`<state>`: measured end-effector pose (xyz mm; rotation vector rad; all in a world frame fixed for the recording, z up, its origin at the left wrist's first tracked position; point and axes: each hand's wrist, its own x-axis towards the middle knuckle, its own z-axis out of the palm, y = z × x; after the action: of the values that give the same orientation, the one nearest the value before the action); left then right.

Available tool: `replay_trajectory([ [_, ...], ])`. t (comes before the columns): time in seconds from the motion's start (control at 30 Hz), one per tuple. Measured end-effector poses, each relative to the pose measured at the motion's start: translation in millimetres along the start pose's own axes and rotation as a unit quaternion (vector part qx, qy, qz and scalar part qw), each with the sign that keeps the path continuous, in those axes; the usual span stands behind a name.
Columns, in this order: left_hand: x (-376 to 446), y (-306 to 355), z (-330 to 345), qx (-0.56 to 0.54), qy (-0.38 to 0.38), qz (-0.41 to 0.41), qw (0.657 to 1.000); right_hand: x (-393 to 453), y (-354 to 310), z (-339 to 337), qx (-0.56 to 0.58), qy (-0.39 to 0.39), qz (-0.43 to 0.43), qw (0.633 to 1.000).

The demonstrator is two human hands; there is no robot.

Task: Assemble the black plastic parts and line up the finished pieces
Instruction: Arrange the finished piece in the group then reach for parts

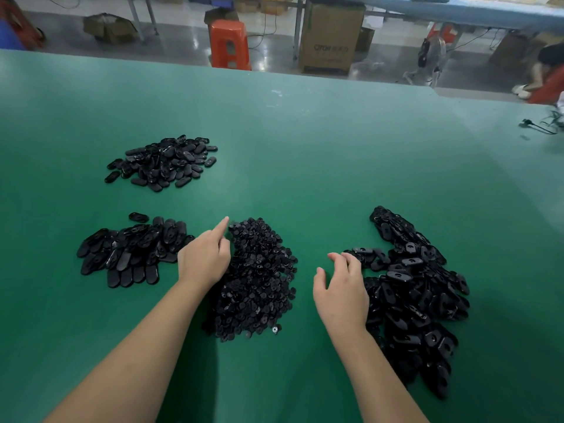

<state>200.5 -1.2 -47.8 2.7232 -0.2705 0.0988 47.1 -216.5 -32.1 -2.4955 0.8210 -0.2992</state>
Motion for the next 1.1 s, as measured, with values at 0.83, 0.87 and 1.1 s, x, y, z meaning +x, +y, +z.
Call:
replay_trajectory([
  [0.83, -9.2, -2.8, -1.4, -0.060, 0.054, 0.007, 0.997, 13.1, -0.2, -7.0, -0.080, -0.091, -0.062, 0.991],
  [0.87, -9.0, -3.3, -1.4, -0.062, 0.054, 0.006, 0.997, 14.5, -1.0, -7.2, -0.068, -0.096, -0.056, 0.991],
  [1.1, -8.8, -3.4, -1.7, -0.058, 0.040, 0.019, 0.997, 16.5, -9.8, -6.0, 0.341, -0.121, 0.125, 0.924],
])
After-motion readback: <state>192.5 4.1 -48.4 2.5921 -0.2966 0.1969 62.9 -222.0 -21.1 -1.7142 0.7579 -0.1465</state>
